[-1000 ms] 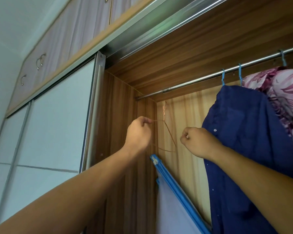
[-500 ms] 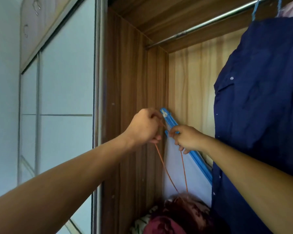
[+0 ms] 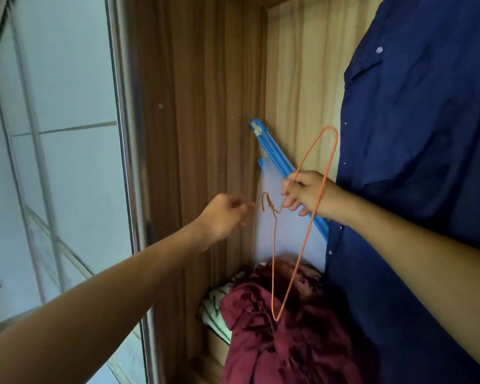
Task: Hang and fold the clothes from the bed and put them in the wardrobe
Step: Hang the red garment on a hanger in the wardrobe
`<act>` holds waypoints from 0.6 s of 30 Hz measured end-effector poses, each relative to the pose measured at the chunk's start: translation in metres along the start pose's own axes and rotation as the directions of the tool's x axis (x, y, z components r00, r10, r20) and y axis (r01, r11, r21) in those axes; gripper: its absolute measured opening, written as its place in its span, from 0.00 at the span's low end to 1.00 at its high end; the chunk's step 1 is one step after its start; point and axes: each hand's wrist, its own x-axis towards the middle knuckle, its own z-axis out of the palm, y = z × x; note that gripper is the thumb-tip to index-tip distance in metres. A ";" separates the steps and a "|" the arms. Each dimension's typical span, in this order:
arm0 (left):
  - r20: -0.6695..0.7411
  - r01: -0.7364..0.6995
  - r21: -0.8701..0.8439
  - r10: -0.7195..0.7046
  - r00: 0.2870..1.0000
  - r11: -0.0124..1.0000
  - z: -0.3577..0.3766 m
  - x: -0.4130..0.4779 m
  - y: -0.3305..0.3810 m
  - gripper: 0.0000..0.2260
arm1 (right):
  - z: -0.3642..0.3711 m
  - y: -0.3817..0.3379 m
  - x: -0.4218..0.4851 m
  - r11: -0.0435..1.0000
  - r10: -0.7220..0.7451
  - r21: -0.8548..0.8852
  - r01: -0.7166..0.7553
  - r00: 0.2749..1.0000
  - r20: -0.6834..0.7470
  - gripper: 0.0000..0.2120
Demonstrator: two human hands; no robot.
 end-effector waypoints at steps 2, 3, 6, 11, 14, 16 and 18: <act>0.072 0.069 0.168 -0.082 0.994 0.983 0.018 0.005 -0.035 0.16 | -0.002 0.002 -0.008 0.999 -0.018 0.048 0.018 1.000 -0.006 0.13; 0.116 0.109 0.160 -0.128 0.985 0.981 0.028 0.005 -0.047 0.17 | -0.002 0.004 -0.011 0.997 -0.025 0.076 0.026 1.000 -0.014 0.13; 0.248 0.277 -0.158 -0.234 0.940 0.948 0.058 0.001 -0.056 0.16 | 0.001 0.010 -0.019 0.987 -0.033 0.157 0.040 0.998 -0.048 0.13; 0.318 0.374 -0.568 -0.224 0.921 0.733 0.084 0.014 -0.057 0.12 | 0.018 0.026 -0.031 0.992 0.001 0.130 0.001 1.000 -0.020 0.09; 0.343 0.379 -0.589 -0.204 0.917 0.713 0.094 0.021 -0.061 0.10 | 0.026 0.035 -0.032 0.990 0.035 0.138 -0.031 0.999 -0.026 0.06; 0.345 0.378 -0.619 -0.194 0.918 0.689 0.101 0.026 -0.067 0.10 | 0.030 0.043 -0.031 0.990 0.061 0.125 -0.057 0.998 -0.025 0.06; 0.353 0.388 -0.651 -0.193 0.916 0.652 0.107 0.032 -0.074 0.09 | 0.035 0.060 -0.033 0.992 0.092 0.089 -0.088 0.995 -0.035 0.09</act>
